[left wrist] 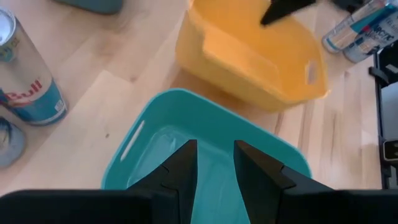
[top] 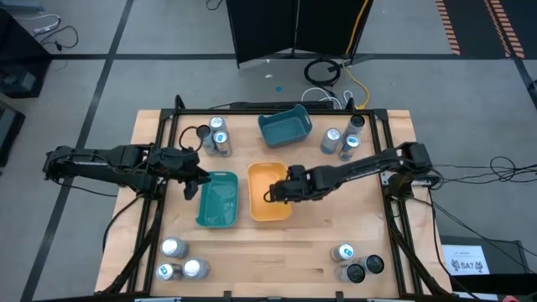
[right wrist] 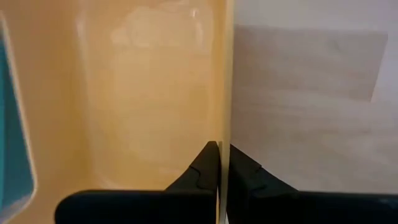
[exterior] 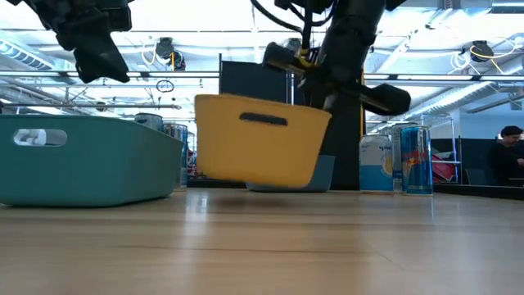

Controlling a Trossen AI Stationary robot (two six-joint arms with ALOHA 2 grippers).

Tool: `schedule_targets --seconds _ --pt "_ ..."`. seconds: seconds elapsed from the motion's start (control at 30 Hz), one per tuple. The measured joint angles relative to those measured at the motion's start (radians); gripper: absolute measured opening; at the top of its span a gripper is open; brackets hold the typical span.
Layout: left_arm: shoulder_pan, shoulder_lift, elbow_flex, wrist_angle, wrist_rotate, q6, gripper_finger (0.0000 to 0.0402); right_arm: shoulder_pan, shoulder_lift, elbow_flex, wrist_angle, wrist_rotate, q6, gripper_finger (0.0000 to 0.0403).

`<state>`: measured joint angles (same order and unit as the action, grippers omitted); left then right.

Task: Sort soda cans
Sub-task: Adjust the yellow bin with the light green bin

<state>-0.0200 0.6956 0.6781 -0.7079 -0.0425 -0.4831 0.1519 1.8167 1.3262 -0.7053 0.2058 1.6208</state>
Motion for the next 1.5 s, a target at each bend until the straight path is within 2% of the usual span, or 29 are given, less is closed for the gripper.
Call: schedule_targets --seconds 0.2,0.5,0.73,0.9,1.3,1.5 --pt "0.0 0.0 0.0 0.022 -0.014 0.001 0.0115 0.046 0.017 0.0 0.009 0.002 0.161 0.0" --pt "0.0 0.0 0.0 0.022 -0.138 0.002 0.0115 0.083 0.017 0.009 0.02 0.002 0.253 0.0" --pt "0.0 0.001 0.0 0.019 -0.157 0.002 0.0115 0.086 0.052 0.01 -0.016 -0.028 0.249 0.0" --pt "0.0 0.002 0.0 0.012 -0.158 0.002 0.0115 0.086 0.091 0.011 0.032 -0.047 0.243 0.0" --pt "0.0 0.002 0.0 0.01 -0.158 0.002 0.0115 0.059 0.091 0.01 0.044 -0.048 0.15 0.0001" --pt "0.0 0.002 0.0 0.01 -0.149 0.002 0.0115 0.058 0.085 0.01 0.054 -0.05 0.163 0.0019"
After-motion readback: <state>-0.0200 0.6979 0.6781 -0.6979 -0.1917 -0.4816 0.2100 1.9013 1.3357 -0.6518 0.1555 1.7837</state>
